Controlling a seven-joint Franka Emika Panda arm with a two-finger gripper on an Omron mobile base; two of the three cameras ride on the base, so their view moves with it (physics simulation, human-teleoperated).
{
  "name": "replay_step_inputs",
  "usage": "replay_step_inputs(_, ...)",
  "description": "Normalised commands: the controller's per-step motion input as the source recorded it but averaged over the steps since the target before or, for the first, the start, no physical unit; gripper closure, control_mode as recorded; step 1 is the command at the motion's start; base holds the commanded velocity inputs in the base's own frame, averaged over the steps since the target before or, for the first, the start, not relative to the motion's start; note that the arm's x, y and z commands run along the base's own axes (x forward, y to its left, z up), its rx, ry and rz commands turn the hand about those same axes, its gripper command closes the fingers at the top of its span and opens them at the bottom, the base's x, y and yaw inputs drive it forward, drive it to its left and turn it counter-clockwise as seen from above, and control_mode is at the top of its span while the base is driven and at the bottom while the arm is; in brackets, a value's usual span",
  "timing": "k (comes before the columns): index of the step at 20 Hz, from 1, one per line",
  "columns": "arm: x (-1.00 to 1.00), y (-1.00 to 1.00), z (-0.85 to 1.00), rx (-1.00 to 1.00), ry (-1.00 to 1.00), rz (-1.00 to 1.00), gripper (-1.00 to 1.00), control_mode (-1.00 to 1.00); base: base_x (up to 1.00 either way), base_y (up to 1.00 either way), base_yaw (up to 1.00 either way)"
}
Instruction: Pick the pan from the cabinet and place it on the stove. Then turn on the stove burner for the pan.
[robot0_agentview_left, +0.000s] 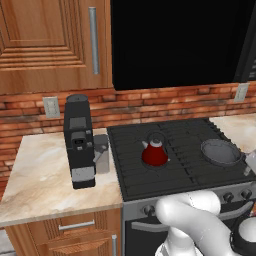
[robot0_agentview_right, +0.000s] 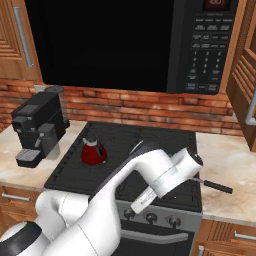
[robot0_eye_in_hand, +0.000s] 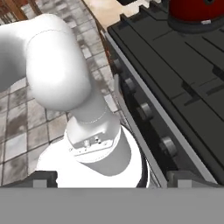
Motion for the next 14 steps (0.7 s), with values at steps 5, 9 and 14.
replay_step_inputs(5, -0.26, 0.1, 0.0, 0.12, -0.14, -0.01, -1.0, -1.0, 0.0, 0.0, 0.0)
replay_step_inputs(9, -0.16, 0.09, 0.0, 0.1, -0.12, -0.04, -1.0, -1.0, 0.0, 0.0, 0.0)
replay_step_inputs(14, -0.01, 0.08, 0.0, 0.08, -0.09, -0.1, -1.0, -1.0, 0.0, 0.0, 0.0)
